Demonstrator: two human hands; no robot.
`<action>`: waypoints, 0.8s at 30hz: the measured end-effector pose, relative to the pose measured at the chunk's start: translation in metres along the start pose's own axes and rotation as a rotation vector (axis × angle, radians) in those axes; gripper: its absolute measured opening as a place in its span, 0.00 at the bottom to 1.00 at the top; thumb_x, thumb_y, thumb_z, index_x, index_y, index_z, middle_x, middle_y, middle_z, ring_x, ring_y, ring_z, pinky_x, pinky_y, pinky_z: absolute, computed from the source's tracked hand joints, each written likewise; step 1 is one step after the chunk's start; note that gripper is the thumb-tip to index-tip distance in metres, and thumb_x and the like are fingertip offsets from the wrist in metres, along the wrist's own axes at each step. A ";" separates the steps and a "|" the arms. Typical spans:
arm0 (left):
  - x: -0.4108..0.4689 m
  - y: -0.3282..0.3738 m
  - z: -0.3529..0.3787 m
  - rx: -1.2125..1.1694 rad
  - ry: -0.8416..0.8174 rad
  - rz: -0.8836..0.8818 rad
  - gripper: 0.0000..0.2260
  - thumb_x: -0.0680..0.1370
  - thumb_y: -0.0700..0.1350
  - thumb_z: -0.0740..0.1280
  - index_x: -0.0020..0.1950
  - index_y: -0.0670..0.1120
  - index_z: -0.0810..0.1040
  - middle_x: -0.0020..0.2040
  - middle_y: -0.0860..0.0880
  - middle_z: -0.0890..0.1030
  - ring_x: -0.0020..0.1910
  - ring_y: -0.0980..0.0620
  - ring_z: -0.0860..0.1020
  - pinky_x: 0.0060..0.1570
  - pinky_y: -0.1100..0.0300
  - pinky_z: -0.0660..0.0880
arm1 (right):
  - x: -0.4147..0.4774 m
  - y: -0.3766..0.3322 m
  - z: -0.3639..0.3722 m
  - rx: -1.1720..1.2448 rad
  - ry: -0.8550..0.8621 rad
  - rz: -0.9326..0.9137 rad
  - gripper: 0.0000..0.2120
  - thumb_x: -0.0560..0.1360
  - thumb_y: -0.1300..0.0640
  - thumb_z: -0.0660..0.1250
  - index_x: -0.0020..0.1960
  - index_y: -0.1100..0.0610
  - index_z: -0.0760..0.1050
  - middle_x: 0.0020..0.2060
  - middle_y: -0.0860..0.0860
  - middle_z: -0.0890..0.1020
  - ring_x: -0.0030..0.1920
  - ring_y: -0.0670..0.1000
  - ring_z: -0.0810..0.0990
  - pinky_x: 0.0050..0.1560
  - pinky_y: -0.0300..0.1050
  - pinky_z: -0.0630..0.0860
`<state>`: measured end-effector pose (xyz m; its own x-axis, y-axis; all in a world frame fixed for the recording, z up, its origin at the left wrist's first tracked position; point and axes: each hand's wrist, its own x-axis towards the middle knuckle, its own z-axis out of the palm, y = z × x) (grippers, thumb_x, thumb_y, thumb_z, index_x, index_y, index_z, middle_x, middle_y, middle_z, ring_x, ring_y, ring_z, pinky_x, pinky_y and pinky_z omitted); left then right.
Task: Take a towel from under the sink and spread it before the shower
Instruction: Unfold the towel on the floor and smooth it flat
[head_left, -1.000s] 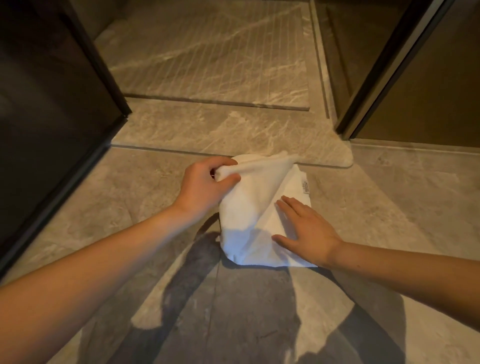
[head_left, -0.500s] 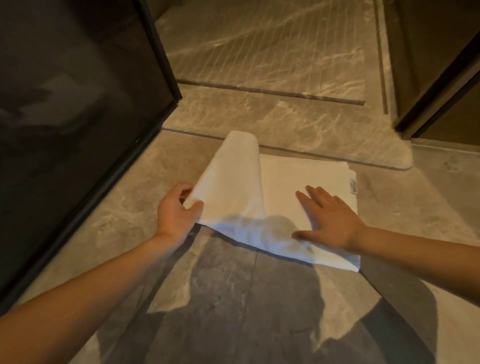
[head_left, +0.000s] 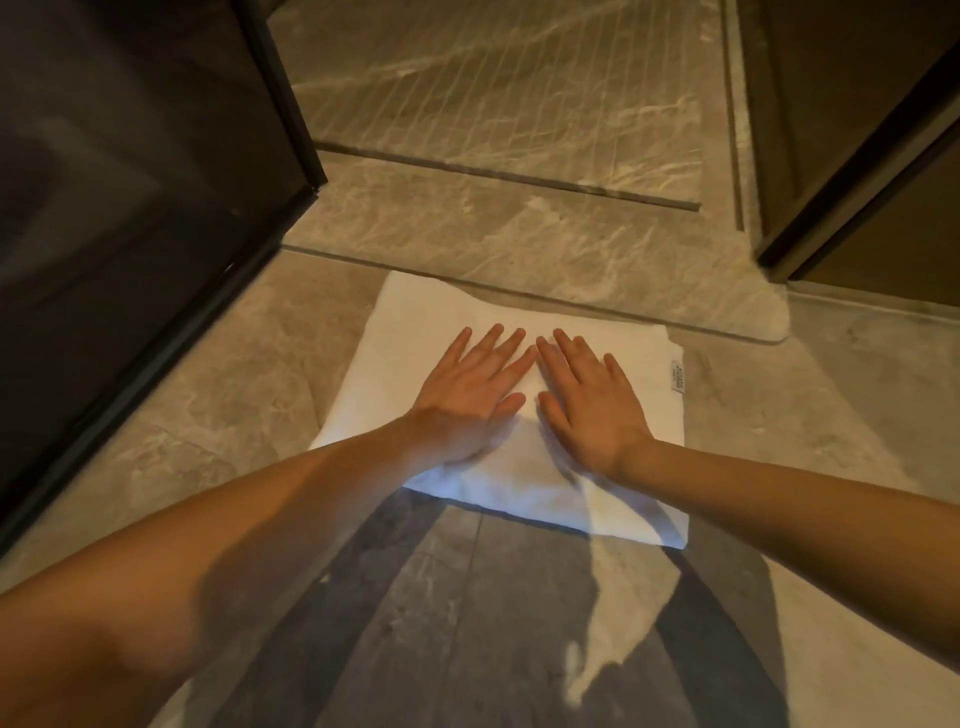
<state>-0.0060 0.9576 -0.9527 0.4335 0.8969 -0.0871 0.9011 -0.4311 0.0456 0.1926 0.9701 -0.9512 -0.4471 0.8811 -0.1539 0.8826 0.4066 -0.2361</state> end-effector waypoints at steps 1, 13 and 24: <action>0.001 -0.002 0.006 -0.024 0.001 0.006 0.26 0.83 0.55 0.47 0.80 0.51 0.49 0.81 0.50 0.49 0.79 0.50 0.44 0.76 0.49 0.38 | -0.001 0.005 0.006 -0.014 -0.013 0.014 0.29 0.83 0.44 0.45 0.80 0.49 0.42 0.80 0.50 0.46 0.79 0.52 0.44 0.77 0.53 0.42; 0.025 -0.012 0.028 -0.152 0.111 -0.002 0.25 0.83 0.56 0.50 0.80 0.54 0.54 0.80 0.52 0.53 0.79 0.51 0.48 0.77 0.48 0.44 | 0.015 0.041 0.013 -0.063 0.037 -0.034 0.30 0.80 0.39 0.41 0.80 0.46 0.46 0.80 0.48 0.50 0.79 0.50 0.46 0.78 0.52 0.44; 0.038 -0.093 0.000 -0.046 0.122 -0.129 0.23 0.83 0.53 0.53 0.79 0.55 0.57 0.80 0.52 0.54 0.79 0.48 0.50 0.75 0.50 0.41 | 0.014 0.041 0.015 -0.091 0.058 -0.023 0.30 0.80 0.40 0.40 0.80 0.46 0.45 0.80 0.48 0.50 0.79 0.49 0.46 0.78 0.52 0.46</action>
<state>-0.0729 1.0321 -0.9601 0.3081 0.9510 0.0261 0.9469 -0.3092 0.0876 0.2204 0.9961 -0.9774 -0.4608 0.8826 -0.0928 0.8827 0.4450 -0.1508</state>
